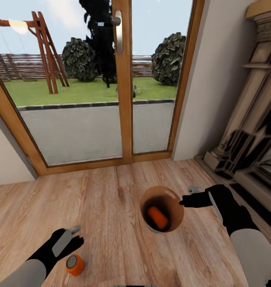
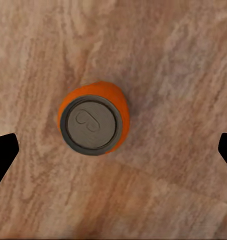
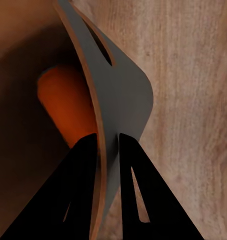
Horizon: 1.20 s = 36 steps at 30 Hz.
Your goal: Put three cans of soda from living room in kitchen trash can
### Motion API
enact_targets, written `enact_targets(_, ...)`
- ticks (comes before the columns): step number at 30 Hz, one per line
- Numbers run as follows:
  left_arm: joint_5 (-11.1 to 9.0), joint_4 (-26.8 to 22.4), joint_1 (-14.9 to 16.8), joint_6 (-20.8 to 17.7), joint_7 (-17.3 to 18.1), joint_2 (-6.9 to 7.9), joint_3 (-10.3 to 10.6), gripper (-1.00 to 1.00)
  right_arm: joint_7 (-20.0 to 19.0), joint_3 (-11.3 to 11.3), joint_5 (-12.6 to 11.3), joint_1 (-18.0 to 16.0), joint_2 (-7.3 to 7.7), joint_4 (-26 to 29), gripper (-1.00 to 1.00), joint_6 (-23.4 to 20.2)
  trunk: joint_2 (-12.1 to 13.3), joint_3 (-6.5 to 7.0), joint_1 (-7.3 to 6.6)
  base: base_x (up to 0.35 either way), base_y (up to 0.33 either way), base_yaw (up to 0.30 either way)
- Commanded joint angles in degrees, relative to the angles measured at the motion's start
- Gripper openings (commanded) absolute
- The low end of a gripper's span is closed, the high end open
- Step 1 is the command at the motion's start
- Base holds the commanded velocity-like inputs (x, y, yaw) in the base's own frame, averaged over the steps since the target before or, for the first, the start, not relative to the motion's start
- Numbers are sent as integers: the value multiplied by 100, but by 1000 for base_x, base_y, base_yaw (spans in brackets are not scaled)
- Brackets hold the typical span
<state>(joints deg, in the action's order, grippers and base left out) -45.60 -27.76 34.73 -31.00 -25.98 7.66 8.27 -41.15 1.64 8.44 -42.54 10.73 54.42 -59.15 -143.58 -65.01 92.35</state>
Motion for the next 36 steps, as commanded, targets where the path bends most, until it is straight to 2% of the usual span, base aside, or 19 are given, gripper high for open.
enact_targets(1,-14,64,28,11,17,41,-2,100,-33,2,-213,16,-1,84,-100,-85,-2,-23,2,0,0,0)
enact_targets(6,-11,163,69,34,120,106,-11,100,-33,38,-225,26,11,242,-100,-85,-9,-133,15,0,0,0)
enact_targets(11,-14,183,76,52,155,114,-11,100,-33,35,-245,35,89,388,-100,-85,-16,-244,27,0,0,0)
enact_targets(19,-11,183,82,71,168,120,6,100,-33,4,-246,45,104,619,-100,-85,-26,-421,48,0,0,0)
enact_targets(25,24,183,340,7,394,210,6,100,-33,-1,-246,51,105,655,-100,-85,-34,-554,64,0,0,0)
enact_targets(36,48,183,376,19,453,226,12,100,-33,3,-239,49,103,658,-100,-85,-49,-798,92,0,0,0)
